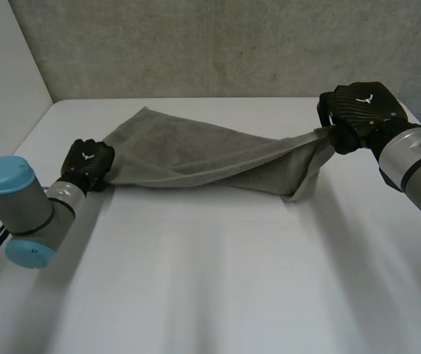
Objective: Fold the towel.
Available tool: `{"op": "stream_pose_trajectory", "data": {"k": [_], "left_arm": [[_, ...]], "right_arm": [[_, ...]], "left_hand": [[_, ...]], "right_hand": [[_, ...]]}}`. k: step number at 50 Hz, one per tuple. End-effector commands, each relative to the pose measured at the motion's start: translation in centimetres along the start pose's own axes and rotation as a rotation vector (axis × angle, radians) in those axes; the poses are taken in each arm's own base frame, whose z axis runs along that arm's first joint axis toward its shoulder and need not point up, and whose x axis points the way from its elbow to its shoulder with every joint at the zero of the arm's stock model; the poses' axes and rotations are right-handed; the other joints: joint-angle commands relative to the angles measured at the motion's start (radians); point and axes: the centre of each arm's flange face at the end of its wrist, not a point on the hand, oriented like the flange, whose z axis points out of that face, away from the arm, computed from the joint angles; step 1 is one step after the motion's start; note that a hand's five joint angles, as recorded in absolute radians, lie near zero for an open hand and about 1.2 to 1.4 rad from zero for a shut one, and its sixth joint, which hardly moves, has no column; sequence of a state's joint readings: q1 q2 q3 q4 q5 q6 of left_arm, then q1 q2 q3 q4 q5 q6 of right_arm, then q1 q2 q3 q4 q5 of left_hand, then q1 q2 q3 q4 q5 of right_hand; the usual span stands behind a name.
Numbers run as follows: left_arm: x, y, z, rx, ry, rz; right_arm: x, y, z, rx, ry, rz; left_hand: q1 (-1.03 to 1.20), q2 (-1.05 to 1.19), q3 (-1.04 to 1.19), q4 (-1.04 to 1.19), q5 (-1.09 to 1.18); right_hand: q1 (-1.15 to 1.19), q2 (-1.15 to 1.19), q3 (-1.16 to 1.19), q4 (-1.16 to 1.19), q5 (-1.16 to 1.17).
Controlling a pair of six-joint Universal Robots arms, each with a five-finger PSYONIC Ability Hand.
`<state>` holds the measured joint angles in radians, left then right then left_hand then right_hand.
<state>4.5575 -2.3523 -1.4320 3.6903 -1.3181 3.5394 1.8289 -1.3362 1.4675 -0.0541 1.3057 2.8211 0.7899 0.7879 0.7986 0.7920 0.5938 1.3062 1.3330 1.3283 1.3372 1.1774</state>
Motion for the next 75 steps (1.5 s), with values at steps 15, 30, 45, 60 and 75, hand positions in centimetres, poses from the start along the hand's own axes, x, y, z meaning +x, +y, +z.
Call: {"op": "stream_pose_trajectory", "data": {"k": [15, 30, 45, 60, 75], "left_arm": [[-3.8, 0.3, 1.1, 0.007, -0.090, -0.010], [-4.8, -0.6, 1.0, 0.027, -0.083, -0.005], [-10.1, -19.3, -6.5, 0.410, -0.085, -0.136], [-12.8, -22.6, -9.7, 0.435, -0.067, -0.132], [-12.2, -14.0, 0.4, 0.213, -0.054, -0.263]], "right_arm": [[2.1, 0.2, 0.5, -0.016, 0.056, 0.001], [2.2, 0.2, 0.5, -0.020, 0.056, 0.001], [5.1, -7.5, -1.9, 0.031, 0.098, -0.025], [7.5, -8.7, -0.9, -0.117, 0.066, -0.174], [1.9, -2.8, 6.6, -0.200, 0.114, -0.395]], "left_hand": [[0.209, 0.211, 0.201, 0.207, 0.231], [0.606, 0.608, 0.598, 0.604, 0.628], [0.606, 0.608, 0.598, 0.604, 0.628], [0.606, 0.608, 0.598, 0.604, 0.628], [0.606, 0.608, 0.598, 0.604, 0.628]], "right_hand": [[0.090, 0.063, 0.068, 0.059, 0.044], [0.090, 0.063, 0.068, 0.059, 0.044], [0.090, 0.063, 0.068, 0.059, 0.044], [0.090, 0.063, 0.068, 0.059, 0.044], [0.090, 0.063, 0.068, 0.059, 0.044]]}}
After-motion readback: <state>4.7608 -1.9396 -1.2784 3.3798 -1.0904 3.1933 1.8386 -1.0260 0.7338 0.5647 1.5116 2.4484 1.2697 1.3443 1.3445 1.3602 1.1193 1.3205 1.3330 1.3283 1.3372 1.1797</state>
